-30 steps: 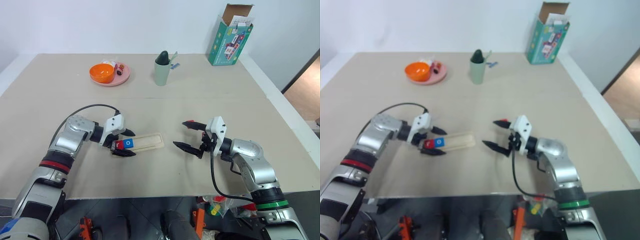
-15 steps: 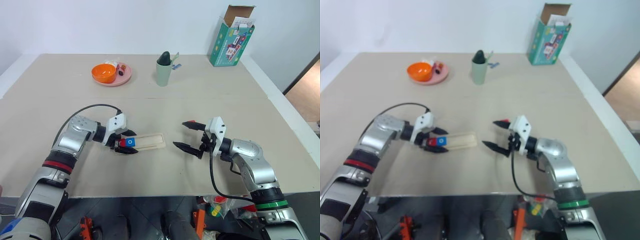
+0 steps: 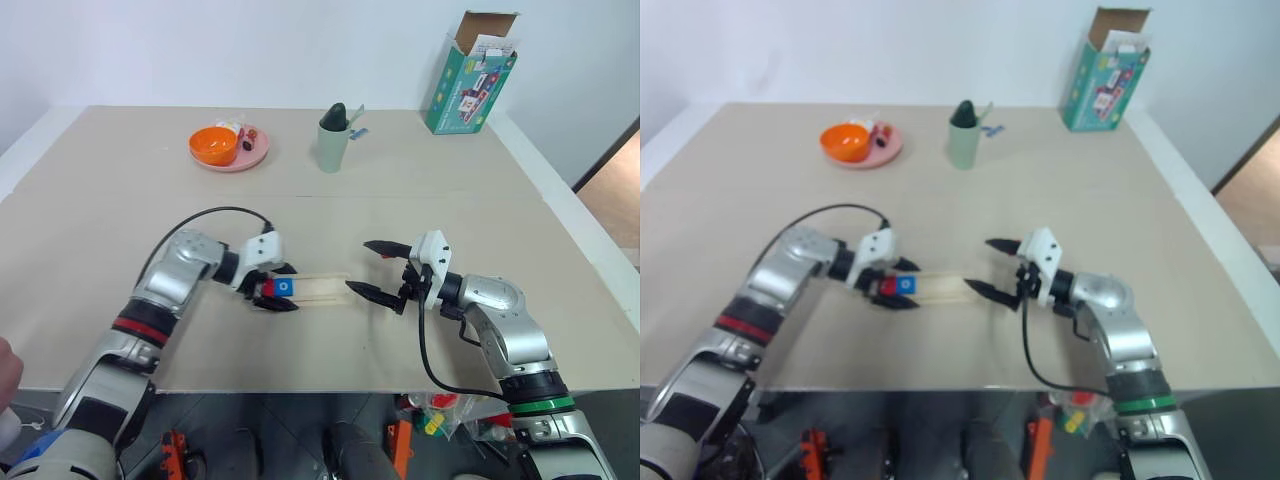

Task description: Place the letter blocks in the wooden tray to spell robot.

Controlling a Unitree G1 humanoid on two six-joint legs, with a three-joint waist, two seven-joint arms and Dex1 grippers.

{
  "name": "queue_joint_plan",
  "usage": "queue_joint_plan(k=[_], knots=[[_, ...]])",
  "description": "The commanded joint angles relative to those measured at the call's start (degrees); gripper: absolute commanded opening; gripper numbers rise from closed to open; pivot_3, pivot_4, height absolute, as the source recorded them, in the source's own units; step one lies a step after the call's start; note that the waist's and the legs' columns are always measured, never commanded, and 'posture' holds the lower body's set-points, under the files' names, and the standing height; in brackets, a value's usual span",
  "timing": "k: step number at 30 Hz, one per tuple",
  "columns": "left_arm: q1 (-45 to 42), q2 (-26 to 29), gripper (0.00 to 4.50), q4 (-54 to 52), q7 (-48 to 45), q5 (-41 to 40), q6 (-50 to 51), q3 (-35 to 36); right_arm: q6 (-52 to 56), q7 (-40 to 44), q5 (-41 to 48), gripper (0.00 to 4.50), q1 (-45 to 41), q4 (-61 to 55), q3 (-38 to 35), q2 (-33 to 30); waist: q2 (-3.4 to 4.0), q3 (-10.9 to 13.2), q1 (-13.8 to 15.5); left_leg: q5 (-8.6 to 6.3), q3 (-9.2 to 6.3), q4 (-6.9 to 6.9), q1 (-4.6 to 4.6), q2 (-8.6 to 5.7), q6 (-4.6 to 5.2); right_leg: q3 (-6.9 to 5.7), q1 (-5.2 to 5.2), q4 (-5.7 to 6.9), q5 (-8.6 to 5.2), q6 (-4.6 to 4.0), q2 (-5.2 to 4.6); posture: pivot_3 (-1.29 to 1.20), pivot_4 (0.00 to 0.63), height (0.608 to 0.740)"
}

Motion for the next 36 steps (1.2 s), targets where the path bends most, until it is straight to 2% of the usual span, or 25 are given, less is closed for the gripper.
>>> queue_joint_plan(k=[1,14,27,29,30,36], knots=[[-2.4,-1.1,3.22,0.2,-0.5,0.3,-1.0,-0.5,-1.1,0.3,0.1,4.5,-0.6,-0.8,-0.5,-0.3,0.01,0.0,-0.1,0.0,0.01,0.0,0.0,0.0,0.0,0.01,-0.01,0.0,0.0,0.0,0.0,0.0,0.15,0.74],[-6.1,-3.3,3.22,6.1,-1.9,2.6,-2.5,-2.3,-1.4,0.6,0.1,4.5,1.0,-1.4,-0.7,-1.0,0.02,0.0,-0.1,0.0,-0.01,-0.03,0.0,0.02,0.01,0.01,-0.03,0.0,0.0,-0.02,0.05,0.0,0.15,0.74],[-1.8,-2.0,3.22,1.6,-0.9,1.8,1.4,-1.5,-1.4,0.2,0.2,4.5,0.0,0.5,-1.3,-0.8,0.02,0.0,-0.1,0.0,-0.02,-0.04,0.02,0.03,0.01,0.01,-0.02,0.0,0.0,-0.03,0.05,0.0,0.15,0.74],[-2.2,-2.2,4.23,3.0,0.1,2.3,0.4,-1.4,-1.5,0.2,0.1,4.5,-0.3,1.0,-1.2,-0.8,0.02,0.0,-0.1,0.0,-0.01,-0.03,0.03,0.03,0.01,0.01,-0.02,0.0,0.01,-0.04,0.05,0.0,0.15,0.74],[-2.5,-2.3,4.49,3.6,0.5,2.4,0.0,-1.3,-1.6,0.2,0.0,4.5,-0.5,1.2,-1.2,-0.7,0.02,0.0,-0.1,0.0,-0.01,-0.03,0.04,0.03,0.01,0.02,-0.01,0.01,0.02,-0.04,0.05,0.0,0.15,0.74],[-2.9,-1.1,4.49,1.2,1.1,1.7,-1.1,-0.2,0.0,-1.6,0.5,4.5,-2.6,2.3,-2.4,-0.8,0.03,0.0,-0.1,0.03,-0.01,0.01,0.06,0.03,0.03,0.03,0.01,0.01,0.12,-0.04,0.06,0.0,0.15,0.74]])
